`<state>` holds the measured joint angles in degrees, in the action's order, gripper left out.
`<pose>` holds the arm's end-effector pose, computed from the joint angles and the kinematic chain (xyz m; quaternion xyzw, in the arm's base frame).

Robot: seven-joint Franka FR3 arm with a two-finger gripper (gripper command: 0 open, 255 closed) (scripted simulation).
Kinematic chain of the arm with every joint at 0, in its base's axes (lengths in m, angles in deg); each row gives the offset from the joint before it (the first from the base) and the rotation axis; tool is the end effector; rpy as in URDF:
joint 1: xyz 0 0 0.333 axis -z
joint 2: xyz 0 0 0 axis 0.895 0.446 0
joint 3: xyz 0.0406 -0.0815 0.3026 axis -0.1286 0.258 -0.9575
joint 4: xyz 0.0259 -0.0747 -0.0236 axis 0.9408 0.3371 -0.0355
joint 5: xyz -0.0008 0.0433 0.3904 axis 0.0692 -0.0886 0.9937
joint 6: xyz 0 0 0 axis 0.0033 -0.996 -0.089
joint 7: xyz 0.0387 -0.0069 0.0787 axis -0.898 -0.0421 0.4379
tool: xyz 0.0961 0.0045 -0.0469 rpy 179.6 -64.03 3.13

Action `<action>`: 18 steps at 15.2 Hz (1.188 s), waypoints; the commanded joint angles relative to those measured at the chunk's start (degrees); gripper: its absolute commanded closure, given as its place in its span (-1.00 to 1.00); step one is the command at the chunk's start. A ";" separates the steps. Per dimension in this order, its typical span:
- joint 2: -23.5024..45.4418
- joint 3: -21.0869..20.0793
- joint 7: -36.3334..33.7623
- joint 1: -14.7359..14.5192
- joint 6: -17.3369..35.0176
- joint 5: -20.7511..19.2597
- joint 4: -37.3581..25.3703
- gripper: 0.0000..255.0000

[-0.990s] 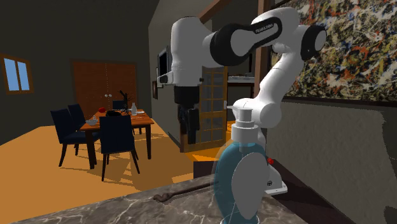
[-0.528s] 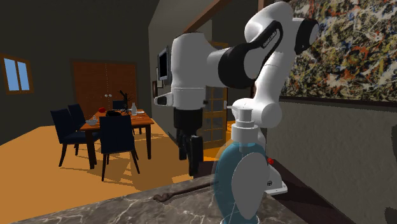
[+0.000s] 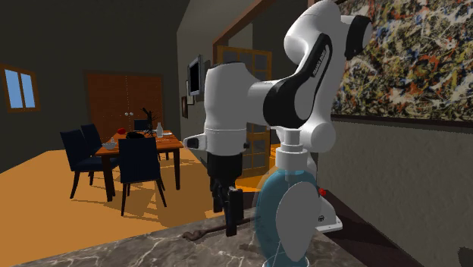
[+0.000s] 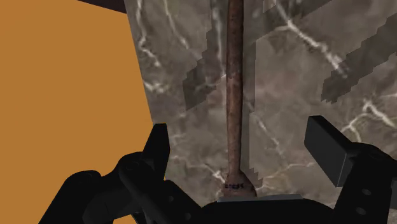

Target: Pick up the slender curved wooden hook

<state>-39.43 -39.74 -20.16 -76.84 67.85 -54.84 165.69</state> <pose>0.2770 0.2716 0.3331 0.9872 0.1592 0.0121 0.0019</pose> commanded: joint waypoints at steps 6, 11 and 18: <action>1.11 -0.34 -0.06 0.29 1.64 -0.21 0.52 1.00; 1.09 -0.28 -0.07 0.35 1.30 -0.30 0.21 1.00; -2.98 1.19 0.55 -0.46 -4.45 0.29 -1.60 1.00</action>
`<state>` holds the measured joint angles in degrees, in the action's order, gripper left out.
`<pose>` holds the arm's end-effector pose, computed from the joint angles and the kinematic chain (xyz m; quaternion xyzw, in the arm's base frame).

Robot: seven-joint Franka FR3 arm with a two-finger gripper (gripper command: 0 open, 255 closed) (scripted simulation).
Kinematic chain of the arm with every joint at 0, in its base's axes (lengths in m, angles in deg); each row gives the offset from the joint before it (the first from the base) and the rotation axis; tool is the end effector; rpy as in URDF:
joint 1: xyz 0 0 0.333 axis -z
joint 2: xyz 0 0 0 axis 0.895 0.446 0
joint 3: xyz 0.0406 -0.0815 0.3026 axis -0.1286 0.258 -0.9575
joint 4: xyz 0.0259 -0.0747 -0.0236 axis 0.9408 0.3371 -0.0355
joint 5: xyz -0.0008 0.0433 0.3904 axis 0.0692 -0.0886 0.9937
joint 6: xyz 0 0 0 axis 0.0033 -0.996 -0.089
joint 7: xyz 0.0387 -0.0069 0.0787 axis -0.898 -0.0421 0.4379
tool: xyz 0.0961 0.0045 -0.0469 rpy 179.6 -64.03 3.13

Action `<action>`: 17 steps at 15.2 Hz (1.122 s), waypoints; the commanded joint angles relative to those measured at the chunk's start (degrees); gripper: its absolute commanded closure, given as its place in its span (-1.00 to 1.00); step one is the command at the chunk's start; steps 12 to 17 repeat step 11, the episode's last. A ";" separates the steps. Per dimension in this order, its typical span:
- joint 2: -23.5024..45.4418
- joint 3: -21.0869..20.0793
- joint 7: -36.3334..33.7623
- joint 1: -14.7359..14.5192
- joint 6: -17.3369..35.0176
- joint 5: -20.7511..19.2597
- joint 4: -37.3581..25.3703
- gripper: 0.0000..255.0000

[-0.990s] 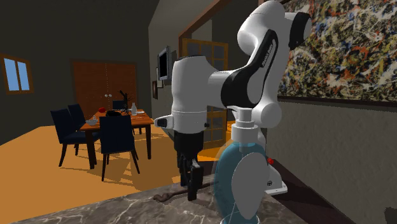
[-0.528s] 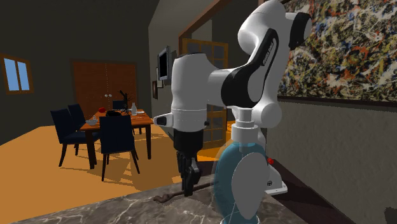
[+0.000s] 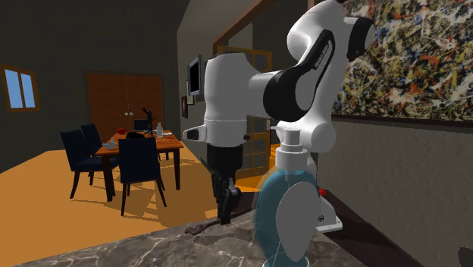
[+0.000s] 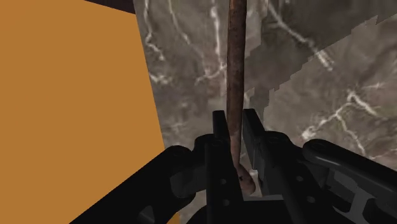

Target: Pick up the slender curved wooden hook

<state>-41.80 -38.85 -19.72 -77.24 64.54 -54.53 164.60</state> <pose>0.2766 0.2716 0.3507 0.9872 0.1592 0.0128 0.0016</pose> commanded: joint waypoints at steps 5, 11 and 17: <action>-3.41 1.61 0.48 -0.39 -6.00 -0.08 -2.60 1.00; -5.33 2.63 0.68 -0.52 -9.86 -0.31 -4.57 1.00; -5.33 2.63 0.68 -0.52 -9.86 -0.31 -4.57 1.00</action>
